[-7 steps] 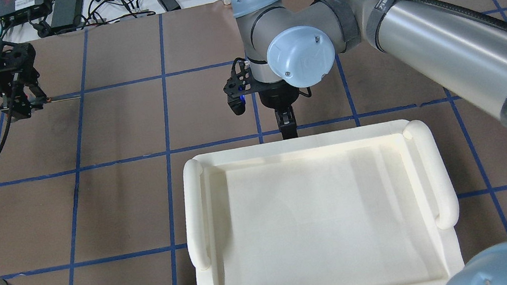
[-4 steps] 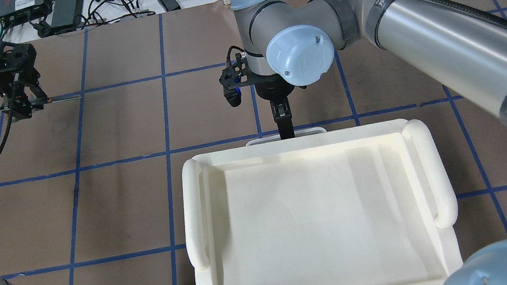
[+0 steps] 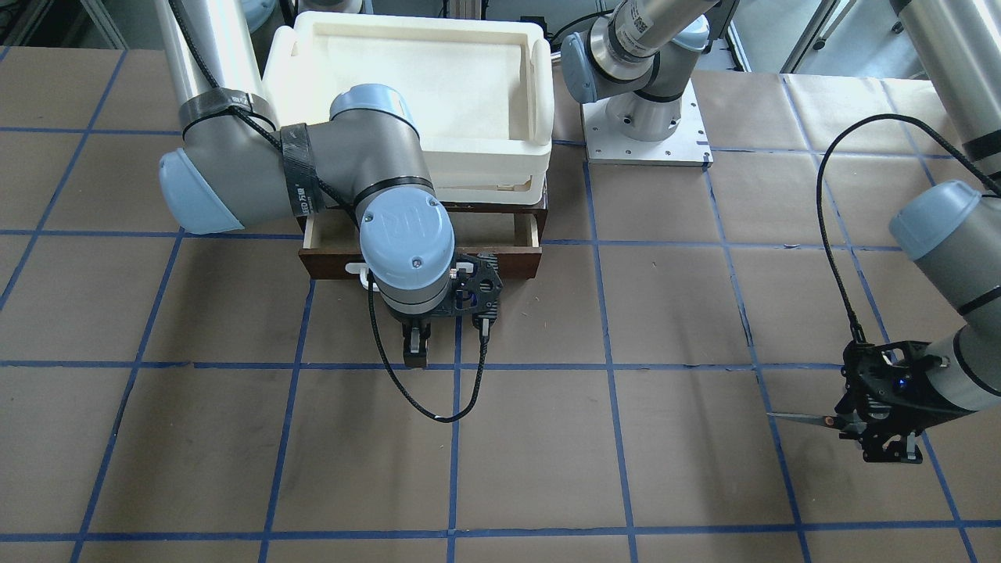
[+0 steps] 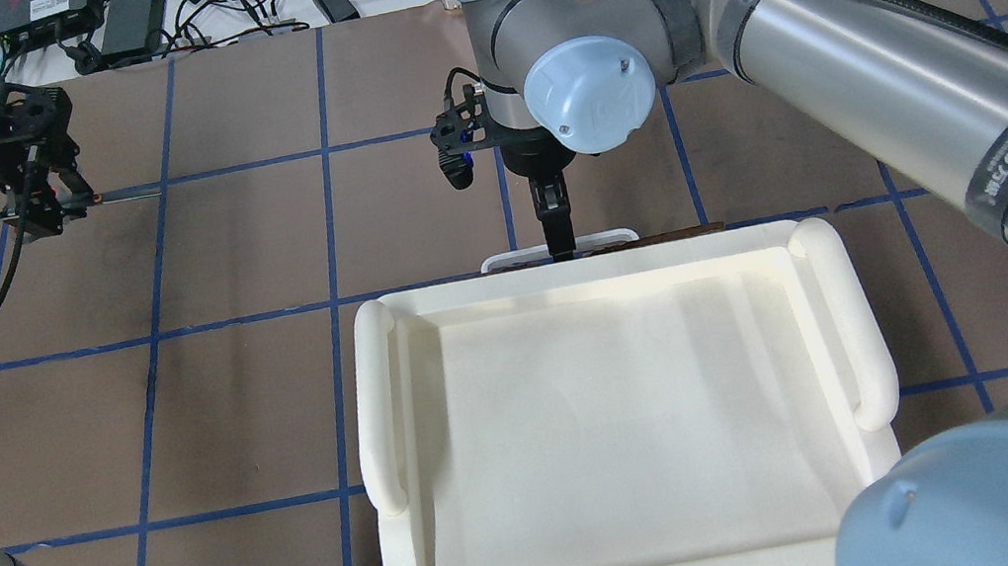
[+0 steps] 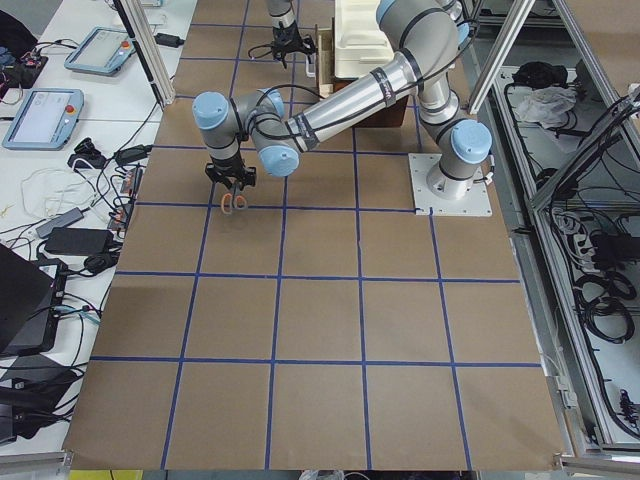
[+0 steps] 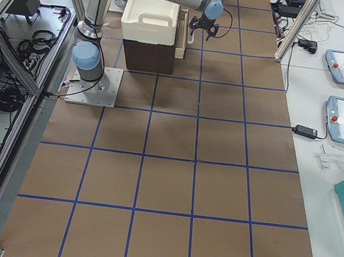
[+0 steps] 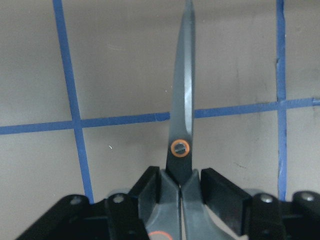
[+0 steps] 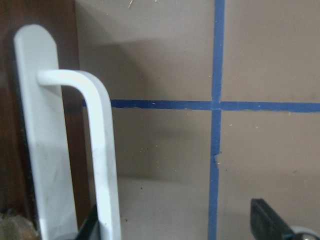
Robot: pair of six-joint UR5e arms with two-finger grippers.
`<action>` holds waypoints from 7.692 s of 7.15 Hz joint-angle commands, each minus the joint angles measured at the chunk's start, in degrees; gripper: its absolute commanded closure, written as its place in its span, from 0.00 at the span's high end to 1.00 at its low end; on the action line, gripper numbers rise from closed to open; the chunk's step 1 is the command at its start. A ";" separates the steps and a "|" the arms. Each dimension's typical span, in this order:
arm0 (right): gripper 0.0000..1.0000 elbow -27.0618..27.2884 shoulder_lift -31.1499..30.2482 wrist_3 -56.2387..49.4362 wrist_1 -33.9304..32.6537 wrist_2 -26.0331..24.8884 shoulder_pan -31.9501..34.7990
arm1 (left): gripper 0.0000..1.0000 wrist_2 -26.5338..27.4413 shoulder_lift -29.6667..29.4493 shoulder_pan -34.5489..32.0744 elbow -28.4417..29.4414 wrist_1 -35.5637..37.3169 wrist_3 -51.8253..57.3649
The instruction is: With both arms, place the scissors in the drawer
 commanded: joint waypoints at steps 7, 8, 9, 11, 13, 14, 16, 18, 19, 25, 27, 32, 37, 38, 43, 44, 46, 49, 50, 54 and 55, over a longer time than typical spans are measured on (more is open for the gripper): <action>1.00 -2.59 1.77 -1.55 -3.53 -0.06 -2.41 | 0.00 -0.04 -0.02 0.03 -0.09 0.08 0.00; 1.00 -2.68 2.29 -1.64 -4.40 -0.06 -2.41 | 0.00 0.05 -0.02 -0.06 -0.09 -0.01 0.00; 1.00 -2.68 2.73 -1.64 -5.28 -0.06 -2.41 | 0.00 0.14 0.24 -0.06 -0.09 -0.18 0.09; 1.00 -3.55 3.61 -1.64 -6.25 -0.06 -2.41 | 0.00 -0.74 0.41 -0.32 0.00 -0.27 0.09; 1.00 -6.19 4.93 -1.73 -6.25 -0.06 -2.41 | 0.00 -0.13 1.47 -0.06 0.00 -0.44 0.96; 1.00 -6.29 4.93 -1.73 -6.34 -0.06 -2.58 | 0.00 0.05 1.99 0.03 0.00 -0.53 0.97; 1.00 -6.29 4.93 -1.73 -6.34 -0.06 -2.67 | 0.00 0.05 2.70 0.03 0.00 -1.23 1.32; 1.00 -6.37 4.93 -1.64 -6.34 0.03 -2.84 | 0.00 0.05 3.31 -0.06 0.00 -3.25 1.32; 1.00 -6.55 5.02 -1.64 -6.34 0.03 -3.11 | 0.00 -0.04 3.23 -0.06 0.00 -3.69 1.24; 1.00 -6.64 1.87 -0.06 -5.47 0.99 -3.11 | 0.00 -0.65 2.18 0.20 -0.88 -3.61 1.23; 1.00 -6.55 -3.74 1.77 -1.01 1.00 -3.37 | 0.00 -0.30 2.61 0.20 -1.58 -3.70 1.23; 1.00 -3.40 -17.02 20.55 4.64 0.29 -7.93 | 0.00 -0.48 9.19 -10.14 -2.11 -10.10 -10.52; 1.00 -1.98 -22.04 47.07 10.51 0.12 -12.07 | 0.00 -2.06 12.54 -25.17 -3.95 -10.82 -21.95; 1.00 -1.98 -23.01 51.84 11.32 -0.14 -12.33 | 0.00 -1.71 13.50 -27.63 -4.39 -10.99 -22.40; 1.00 -0.58 -25.48 59.79 13.17 -0.06 -16.82 | 0.00 -1.97 15.27 -37.75 -7.37 -10.90 -31.46; 1.00 -0.57 -25.48 61.28 13.26 -0.06 -16.91 | 0.00 -2.06 15.44 -39.25 -8.25 -10.82 -32.59; 1.00 -0.57 -25.48 64.09 13.17 -0.06 -17.08 | 0.00 -2.06 14.40 -42.50 -8.70 -10.20 -35.50; 1.00 -0.57 -25.56 67.27 13.26 -0.15 -17.17 | 0.00 -3.02 13.69 -44.35 -9.14 -9.33 -35.24; 1.00 -0.57 -25.56 67.70 13.35 -0.15 -17.17 | 0.00 -3.46 13.60 -44.88 -9.40 -8.71 -35.24; 1.00 -0.57 -25.74 67.62 13.35 -0.23 -17.17 | 0.10 -4.69 11.84 -45.06 -9.93 -5.73 -35.33; 1.00 -0.57 -25.74 67.62 13.35 -0.23 -17.17 | 0.84 -5.04 11.76 -45.06 -10.02 -5.46 -35.50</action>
